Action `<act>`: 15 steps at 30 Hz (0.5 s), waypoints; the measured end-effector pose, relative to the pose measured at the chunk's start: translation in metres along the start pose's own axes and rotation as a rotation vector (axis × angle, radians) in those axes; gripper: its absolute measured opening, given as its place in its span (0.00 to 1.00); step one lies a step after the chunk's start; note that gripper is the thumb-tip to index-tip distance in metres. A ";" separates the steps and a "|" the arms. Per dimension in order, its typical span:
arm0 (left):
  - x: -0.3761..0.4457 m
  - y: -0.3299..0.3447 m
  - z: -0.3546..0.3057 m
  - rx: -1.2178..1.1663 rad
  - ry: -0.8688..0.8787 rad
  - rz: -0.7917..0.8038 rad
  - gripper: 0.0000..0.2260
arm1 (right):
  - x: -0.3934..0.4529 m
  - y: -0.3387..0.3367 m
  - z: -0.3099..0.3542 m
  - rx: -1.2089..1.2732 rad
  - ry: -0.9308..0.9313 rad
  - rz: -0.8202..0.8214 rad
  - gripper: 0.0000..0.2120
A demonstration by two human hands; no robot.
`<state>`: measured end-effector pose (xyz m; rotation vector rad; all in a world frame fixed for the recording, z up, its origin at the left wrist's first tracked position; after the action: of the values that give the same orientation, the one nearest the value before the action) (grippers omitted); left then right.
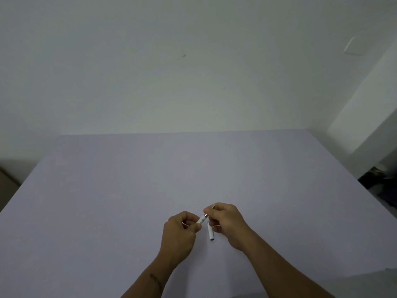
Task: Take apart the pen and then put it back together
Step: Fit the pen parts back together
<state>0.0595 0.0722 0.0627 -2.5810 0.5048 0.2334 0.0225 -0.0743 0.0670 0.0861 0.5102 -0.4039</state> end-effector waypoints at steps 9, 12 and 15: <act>0.002 0.002 -0.003 0.008 0.018 0.004 0.05 | 0.001 0.000 0.002 -0.155 -0.025 -0.084 0.17; 0.004 0.001 -0.003 0.009 0.013 -0.003 0.08 | -0.001 -0.001 0.002 0.004 0.014 0.008 0.09; 0.005 0.001 -0.003 0.021 0.015 0.003 0.09 | 0.000 -0.003 0.000 0.052 0.014 0.029 0.07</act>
<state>0.0640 0.0682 0.0634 -2.5632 0.5134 0.2092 0.0215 -0.0775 0.0672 0.1464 0.5117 -0.3881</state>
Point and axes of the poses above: each hand's wrist, its own x-axis towards the middle knuckle, its own y-axis out of the palm, z = x × y, the point moved 2 cm from there along x, towards the middle knuckle, and after that the axes turned 4 degrees about x, right-handed, at the moved point
